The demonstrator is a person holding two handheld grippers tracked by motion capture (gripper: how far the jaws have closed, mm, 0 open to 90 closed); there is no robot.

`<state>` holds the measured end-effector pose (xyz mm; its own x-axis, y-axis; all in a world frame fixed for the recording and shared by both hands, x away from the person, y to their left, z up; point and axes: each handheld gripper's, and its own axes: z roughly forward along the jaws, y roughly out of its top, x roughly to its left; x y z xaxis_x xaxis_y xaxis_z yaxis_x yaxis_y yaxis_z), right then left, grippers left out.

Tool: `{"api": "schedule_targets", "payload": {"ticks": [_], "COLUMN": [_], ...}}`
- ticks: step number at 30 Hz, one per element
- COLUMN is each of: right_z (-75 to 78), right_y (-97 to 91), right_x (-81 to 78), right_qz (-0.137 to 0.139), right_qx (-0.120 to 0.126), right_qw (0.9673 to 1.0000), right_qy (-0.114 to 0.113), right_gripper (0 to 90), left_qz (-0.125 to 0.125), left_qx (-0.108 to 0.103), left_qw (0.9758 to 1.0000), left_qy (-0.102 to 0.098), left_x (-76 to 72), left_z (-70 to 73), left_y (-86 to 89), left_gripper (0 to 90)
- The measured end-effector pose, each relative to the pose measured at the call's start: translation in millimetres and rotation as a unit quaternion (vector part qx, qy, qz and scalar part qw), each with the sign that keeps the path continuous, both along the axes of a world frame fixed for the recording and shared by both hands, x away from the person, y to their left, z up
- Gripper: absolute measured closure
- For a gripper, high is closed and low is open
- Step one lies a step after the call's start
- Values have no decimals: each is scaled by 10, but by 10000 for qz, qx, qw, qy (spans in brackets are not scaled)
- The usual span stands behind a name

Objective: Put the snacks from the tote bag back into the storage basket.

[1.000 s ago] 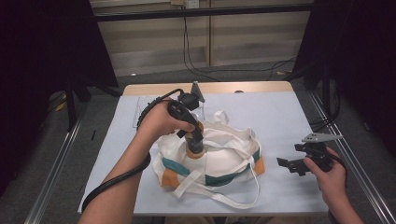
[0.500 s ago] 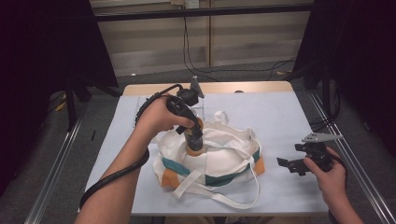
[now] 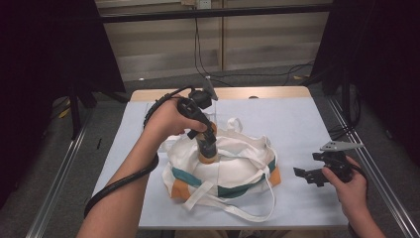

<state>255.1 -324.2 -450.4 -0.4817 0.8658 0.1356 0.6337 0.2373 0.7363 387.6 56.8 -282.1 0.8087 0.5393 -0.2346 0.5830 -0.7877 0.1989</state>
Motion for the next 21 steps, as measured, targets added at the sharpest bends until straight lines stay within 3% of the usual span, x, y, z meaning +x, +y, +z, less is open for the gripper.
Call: {"api": "schedule_targets", "payload": {"ticks": [13,21], "right_z": [0,-3], "right_y": [2,4], "right_x": [0,1], "right_qz": [17,18], "right_qx": [16,16], "right_qw": [10000,10000], "right_qy": [10,16], "right_gripper": [20,20], "left_qz": [-84,13], "left_qx": [-23,-47], "left_qw": [10000,10000], "left_qy": [-12,-9], "left_x": [43,60], "left_z": [81,139], "left_y": [-9,-5], "left_gripper": [299,300]}}
